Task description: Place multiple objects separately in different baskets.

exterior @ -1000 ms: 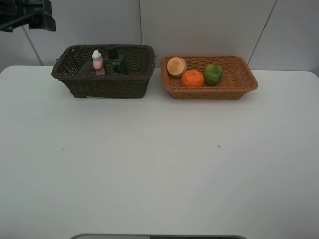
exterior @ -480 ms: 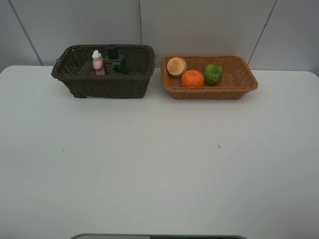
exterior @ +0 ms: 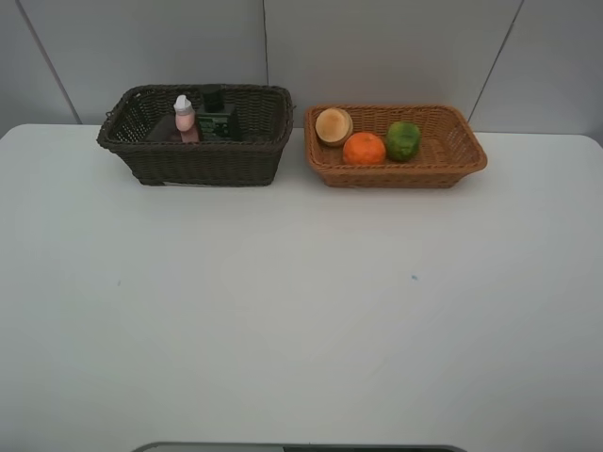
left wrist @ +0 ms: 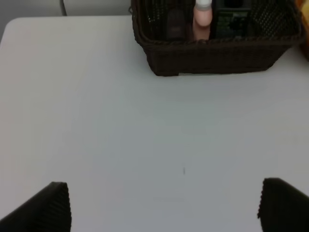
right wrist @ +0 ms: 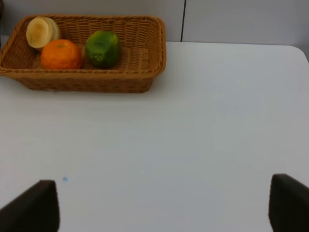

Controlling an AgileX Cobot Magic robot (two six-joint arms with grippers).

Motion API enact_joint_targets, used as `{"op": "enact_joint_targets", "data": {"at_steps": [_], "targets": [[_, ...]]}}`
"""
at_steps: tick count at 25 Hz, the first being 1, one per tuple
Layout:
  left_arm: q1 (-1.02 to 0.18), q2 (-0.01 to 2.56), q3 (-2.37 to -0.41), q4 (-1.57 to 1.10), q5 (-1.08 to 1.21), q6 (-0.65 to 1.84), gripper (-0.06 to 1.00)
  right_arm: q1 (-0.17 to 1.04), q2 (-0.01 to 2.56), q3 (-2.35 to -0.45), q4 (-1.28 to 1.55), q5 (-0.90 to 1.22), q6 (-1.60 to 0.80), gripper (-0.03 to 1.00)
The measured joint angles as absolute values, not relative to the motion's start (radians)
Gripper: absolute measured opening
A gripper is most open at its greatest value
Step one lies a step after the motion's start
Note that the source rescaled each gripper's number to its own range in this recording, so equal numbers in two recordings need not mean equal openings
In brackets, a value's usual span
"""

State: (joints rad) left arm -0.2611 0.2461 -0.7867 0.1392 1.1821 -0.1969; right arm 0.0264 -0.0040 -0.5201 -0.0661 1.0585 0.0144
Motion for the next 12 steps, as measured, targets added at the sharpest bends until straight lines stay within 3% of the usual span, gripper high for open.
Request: {"op": "enact_joint_targets", "data": {"at_steps": [12], "targets": [[-0.261,0.001,-0.536,0.127,1.134,-0.197,1.0,0.026,-0.004,-0.52,-0.066,1.058,0.014,0.85]]}}
